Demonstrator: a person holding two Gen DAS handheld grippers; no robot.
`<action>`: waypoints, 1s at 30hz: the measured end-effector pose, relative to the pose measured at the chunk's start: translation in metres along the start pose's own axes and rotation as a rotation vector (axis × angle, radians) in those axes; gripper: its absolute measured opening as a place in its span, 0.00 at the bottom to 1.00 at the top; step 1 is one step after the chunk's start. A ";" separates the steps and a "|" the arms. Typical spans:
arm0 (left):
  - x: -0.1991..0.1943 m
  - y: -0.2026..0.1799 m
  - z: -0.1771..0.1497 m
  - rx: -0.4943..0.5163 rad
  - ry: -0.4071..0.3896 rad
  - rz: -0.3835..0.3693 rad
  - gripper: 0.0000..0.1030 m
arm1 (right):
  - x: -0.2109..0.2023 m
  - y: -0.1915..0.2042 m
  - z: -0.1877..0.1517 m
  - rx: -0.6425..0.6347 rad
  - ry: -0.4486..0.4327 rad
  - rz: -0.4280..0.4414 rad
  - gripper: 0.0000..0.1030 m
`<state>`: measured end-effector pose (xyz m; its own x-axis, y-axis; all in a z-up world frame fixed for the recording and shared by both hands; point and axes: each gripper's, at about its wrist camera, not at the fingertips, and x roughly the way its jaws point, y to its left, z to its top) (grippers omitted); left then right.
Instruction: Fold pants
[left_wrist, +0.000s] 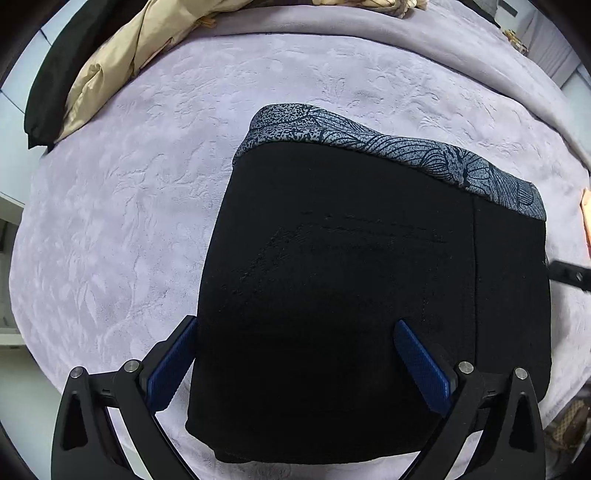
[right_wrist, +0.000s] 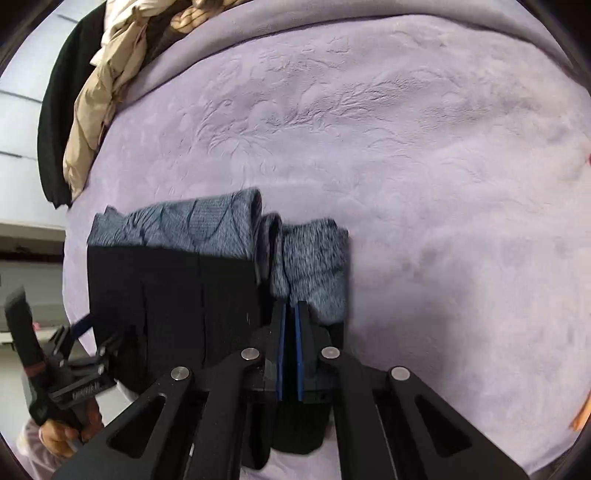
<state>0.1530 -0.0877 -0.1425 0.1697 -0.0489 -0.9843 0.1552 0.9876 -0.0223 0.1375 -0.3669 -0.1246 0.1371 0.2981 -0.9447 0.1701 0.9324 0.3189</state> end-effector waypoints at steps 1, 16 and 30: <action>0.000 0.001 0.001 -0.001 0.004 -0.004 1.00 | -0.008 0.005 -0.007 -0.012 -0.011 -0.004 0.10; -0.019 -0.012 -0.011 -0.007 -0.002 0.078 1.00 | -0.006 0.017 -0.057 -0.041 0.082 -0.103 0.62; -0.075 -0.031 -0.036 0.030 0.022 0.045 1.00 | -0.052 0.029 -0.080 -0.023 -0.008 -0.108 0.94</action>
<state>0.1002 -0.1092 -0.0743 0.1554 -0.0006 -0.9879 0.1772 0.9838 0.0273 0.0570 -0.3390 -0.0721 0.1273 0.1942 -0.9727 0.1614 0.9635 0.2135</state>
